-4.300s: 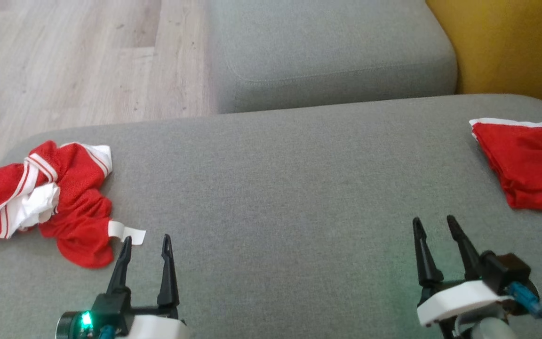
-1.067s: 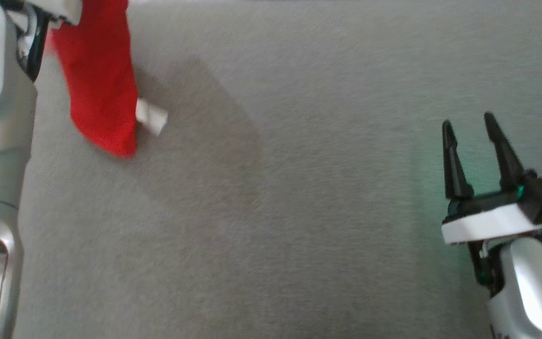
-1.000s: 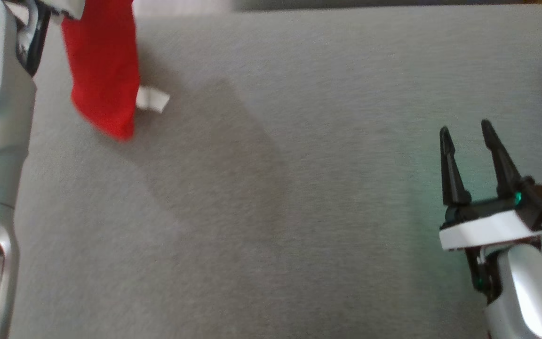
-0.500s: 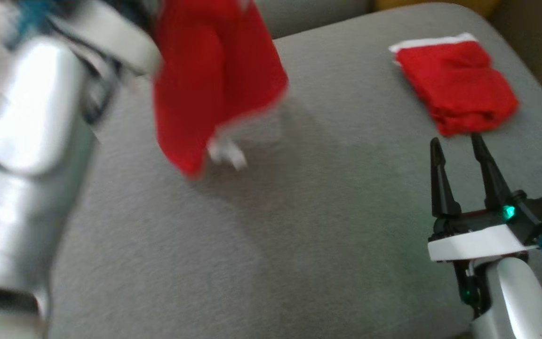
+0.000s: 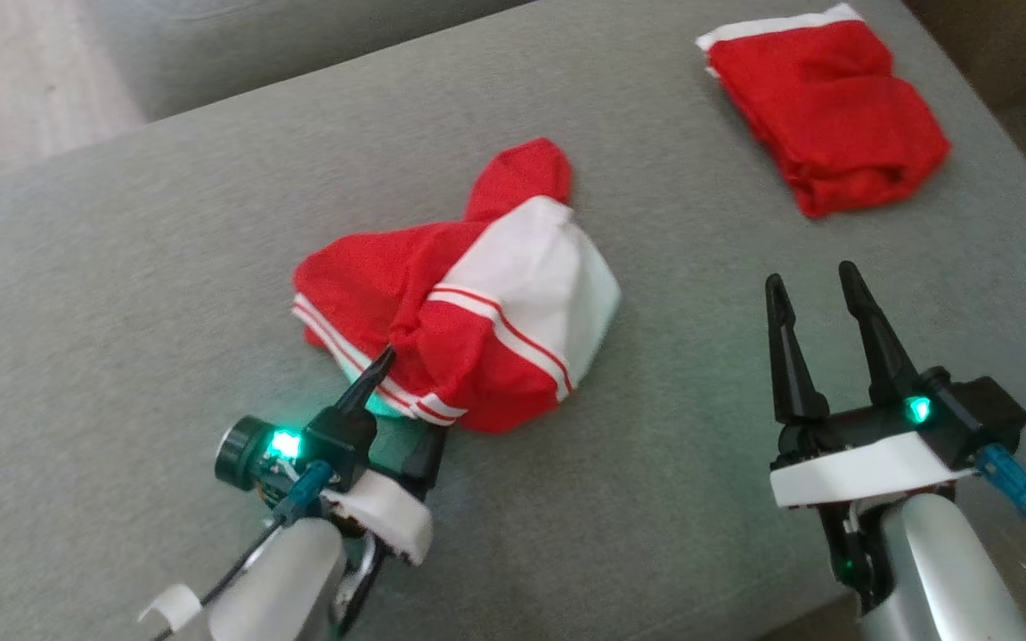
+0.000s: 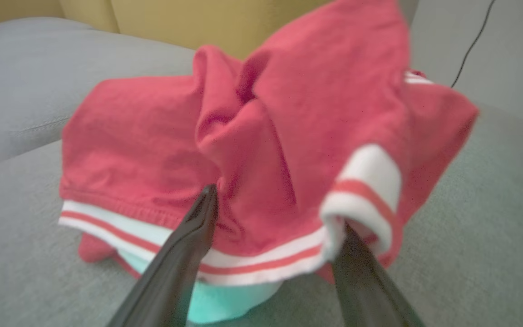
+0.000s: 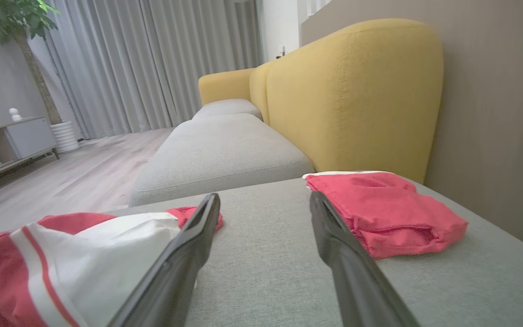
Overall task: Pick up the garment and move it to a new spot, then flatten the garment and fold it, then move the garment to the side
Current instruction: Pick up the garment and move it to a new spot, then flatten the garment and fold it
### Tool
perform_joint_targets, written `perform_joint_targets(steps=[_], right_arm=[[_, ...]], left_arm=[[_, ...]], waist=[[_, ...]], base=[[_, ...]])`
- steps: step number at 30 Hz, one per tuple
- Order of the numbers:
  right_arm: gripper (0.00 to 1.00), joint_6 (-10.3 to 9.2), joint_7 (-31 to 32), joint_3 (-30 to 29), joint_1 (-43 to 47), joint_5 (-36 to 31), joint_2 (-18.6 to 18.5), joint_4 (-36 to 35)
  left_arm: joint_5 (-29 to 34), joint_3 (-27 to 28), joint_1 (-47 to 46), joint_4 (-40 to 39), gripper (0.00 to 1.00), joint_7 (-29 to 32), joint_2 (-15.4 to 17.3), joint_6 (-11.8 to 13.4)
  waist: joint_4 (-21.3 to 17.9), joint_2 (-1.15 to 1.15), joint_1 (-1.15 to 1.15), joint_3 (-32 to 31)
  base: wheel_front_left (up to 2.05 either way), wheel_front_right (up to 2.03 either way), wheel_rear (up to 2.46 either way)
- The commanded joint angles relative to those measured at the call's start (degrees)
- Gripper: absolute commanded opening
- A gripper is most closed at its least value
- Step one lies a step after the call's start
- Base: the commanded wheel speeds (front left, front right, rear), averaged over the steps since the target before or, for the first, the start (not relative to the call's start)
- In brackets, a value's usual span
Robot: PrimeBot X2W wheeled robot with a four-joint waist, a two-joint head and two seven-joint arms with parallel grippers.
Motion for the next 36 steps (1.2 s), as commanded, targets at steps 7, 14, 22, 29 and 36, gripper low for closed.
perform_joint_targets(steps=[7,14,22,29,36], right_arm=[[1.00,-0.04,0.03,1.42,0.72,0.70,0.22,0.60],[1.00,-0.04,0.03,-0.02,4.13,-0.09,0.23,3.46],[1.00,-0.04,0.03,-1.27,8.25,-0.52,0.23,4.40],[1.00,-0.04,0.02,-0.86,9.79,0.10,0.23,4.86],[1.00,-0.04,0.02,-0.70,9.97,0.07,0.23,5.03]], left_arm=[[3.07,12.96,8.22,-15.23,1.00,-0.94,-2.90,7.02],[5.66,22.06,18.49,-22.83,1.00,-0.95,-4.77,8.18],[8.60,28.77,27.02,-28.88,1.00,-0.96,-6.60,6.95],[8.84,30.02,29.96,-30.21,1.00,-0.96,-7.02,6.72],[8.33,29.70,29.99,-30.36,1.00,-0.96,-7.04,7.30]], waist=[[8.05,0.00,-0.01,-3.75],[14.16,0.00,-0.01,-9.30],[18.43,0.00,-0.01,-12.46],[19.15,0.00,-0.01,-13.53],[19.12,0.00,-0.01,-13.80]], base=[[0.00,0.00,0.00],[0.00,0.00,0.00],[0.00,0.00,0.00],[0.00,0.00,0.00],[0.00,0.00,0.00]])
